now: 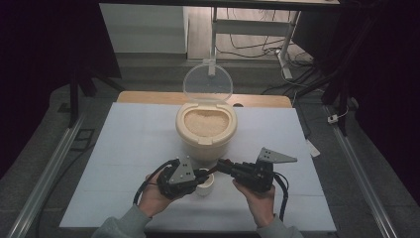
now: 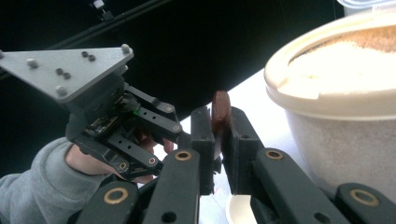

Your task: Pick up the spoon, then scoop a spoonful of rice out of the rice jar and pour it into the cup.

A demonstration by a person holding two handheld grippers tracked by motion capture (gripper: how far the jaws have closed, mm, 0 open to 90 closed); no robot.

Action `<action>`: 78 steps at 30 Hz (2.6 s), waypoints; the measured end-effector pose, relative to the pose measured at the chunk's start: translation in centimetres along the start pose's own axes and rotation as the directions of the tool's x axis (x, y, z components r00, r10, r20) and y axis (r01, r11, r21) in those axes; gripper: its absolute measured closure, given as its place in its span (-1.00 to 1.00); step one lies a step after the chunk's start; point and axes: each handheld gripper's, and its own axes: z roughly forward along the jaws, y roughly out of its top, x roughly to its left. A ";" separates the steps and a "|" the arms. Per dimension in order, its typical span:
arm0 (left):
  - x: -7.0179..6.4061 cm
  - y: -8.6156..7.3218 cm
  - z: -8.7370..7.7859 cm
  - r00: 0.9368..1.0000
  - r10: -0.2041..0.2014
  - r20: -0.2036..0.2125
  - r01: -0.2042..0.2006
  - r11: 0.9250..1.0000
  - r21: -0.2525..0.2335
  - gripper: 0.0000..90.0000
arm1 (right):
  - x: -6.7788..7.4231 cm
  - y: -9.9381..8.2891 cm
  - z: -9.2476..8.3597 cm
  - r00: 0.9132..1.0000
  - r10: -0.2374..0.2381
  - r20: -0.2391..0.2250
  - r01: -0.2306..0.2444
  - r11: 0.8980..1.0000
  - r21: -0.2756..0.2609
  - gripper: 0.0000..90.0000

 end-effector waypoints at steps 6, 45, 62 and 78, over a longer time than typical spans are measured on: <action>0.3 -0.2 -0.3 1.000 -0.027 -0.003 0.027 1.000 -0.013 0.40 | -0.1 0.1 -0.3 1.000 -0.013 -0.010 0.012 1.000 -0.023 0.85; 4.7 -13.8 -6.5 0.919 -0.352 -0.179 0.361 0.932 0.022 -0.43 | -1.9 2.8 -5.9 0.994 -0.064 0.084 0.077 0.982 -0.169 0.85; 5.0 -14.5 -6.8 0.912 -0.367 -0.183 0.377 0.926 0.026 -0.47 | -1.9 4.0 -7.2 0.991 -0.077 0.109 0.100 0.968 -0.228 0.85; 4.9 -14.5 -6.3 0.917 -0.361 -0.169 0.374 0.926 0.053 -0.50 | -2.4 6.7 -7.3 0.985 -0.093 0.146 0.131 0.952 -0.277 0.85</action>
